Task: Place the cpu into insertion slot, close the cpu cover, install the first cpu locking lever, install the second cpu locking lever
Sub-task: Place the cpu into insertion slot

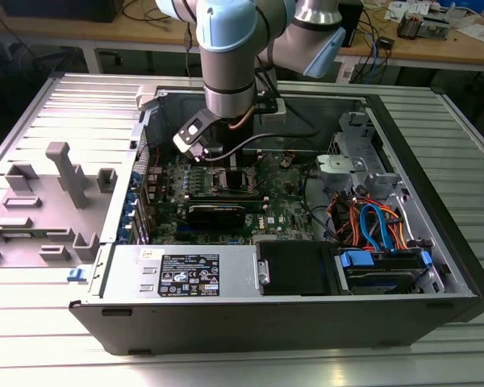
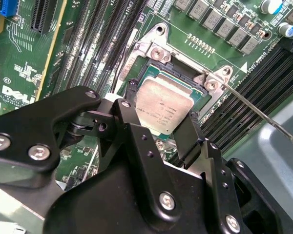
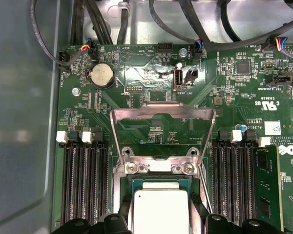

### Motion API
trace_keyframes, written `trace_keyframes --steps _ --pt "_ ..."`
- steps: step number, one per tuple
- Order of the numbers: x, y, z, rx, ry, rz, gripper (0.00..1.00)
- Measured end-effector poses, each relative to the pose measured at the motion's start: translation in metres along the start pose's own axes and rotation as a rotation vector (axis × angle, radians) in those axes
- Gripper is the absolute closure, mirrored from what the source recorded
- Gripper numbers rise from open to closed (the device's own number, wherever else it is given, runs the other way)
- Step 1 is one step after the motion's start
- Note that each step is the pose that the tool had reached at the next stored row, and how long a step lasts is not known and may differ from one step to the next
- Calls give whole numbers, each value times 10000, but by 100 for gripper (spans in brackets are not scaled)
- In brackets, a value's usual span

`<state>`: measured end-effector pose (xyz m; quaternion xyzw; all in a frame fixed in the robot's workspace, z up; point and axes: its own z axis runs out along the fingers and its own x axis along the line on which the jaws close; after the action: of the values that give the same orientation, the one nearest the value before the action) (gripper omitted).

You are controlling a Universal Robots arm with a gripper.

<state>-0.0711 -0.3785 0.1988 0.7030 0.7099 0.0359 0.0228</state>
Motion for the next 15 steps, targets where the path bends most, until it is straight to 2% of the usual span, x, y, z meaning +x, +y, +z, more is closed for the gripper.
trace_keyframes --steps 15 --pt "0 -1 14 -1 1 27 45"
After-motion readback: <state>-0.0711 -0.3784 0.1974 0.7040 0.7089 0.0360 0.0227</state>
